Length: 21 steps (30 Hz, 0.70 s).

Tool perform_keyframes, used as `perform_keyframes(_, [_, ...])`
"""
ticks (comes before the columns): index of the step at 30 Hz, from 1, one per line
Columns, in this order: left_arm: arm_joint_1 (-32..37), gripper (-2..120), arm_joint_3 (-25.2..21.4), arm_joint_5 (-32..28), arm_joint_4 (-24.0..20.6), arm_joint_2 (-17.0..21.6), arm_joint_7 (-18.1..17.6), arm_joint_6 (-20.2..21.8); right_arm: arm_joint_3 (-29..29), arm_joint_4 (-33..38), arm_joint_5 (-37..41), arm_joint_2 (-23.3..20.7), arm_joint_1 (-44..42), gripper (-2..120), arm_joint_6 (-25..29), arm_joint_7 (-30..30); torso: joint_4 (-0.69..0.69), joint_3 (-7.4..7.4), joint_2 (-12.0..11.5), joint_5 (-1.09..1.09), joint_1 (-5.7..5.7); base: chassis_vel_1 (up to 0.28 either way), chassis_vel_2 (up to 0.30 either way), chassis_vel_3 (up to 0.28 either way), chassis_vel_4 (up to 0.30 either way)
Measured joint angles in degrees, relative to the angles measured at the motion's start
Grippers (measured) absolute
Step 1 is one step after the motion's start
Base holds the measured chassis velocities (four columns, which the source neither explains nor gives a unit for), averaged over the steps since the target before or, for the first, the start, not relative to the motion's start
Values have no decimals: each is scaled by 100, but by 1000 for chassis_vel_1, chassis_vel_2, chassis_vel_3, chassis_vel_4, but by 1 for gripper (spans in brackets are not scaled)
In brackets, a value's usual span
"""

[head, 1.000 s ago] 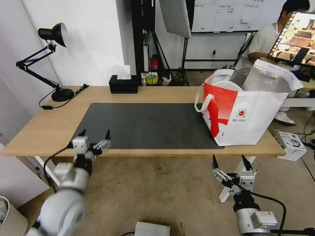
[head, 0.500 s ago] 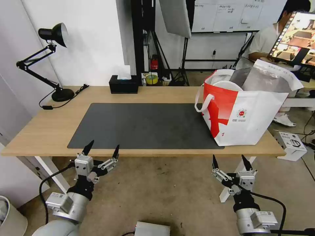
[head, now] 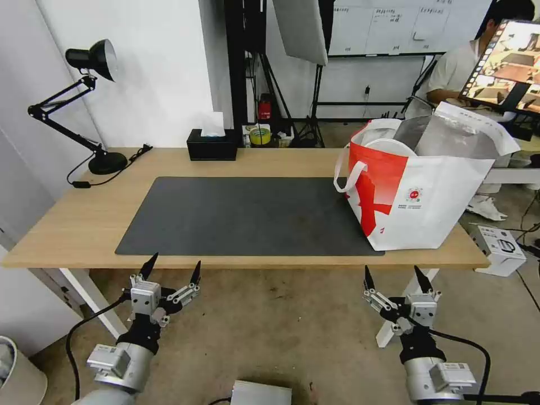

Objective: Pick up the trash from the table and place it into the takeout bag.

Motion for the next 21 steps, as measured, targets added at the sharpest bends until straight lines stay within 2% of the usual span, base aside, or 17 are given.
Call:
perform_keyframes(5, [-81, 100, -2, 73, 116, 13, -17, -82, 0, 0, 0, 1, 0, 100, 0, 0, 0, 0, 0, 0, 0, 0, 0, 0, 0])
perform_keyframes(12, [-260, 100, 34, 79, 280, 31, -256, -100, 0, 0, 0, 0, 0, 100, 0, 0, 0, 0, -1, 0, 0, 0, 0, 0, 0])
perform_keyframes(21, [-287, 100, 63, 108, 298, 27, -334, -35, 0, 0, 0, 1, 0, 100, 0, 0, 0, 0, -1, 0, 0, 0, 0, 0, 0])
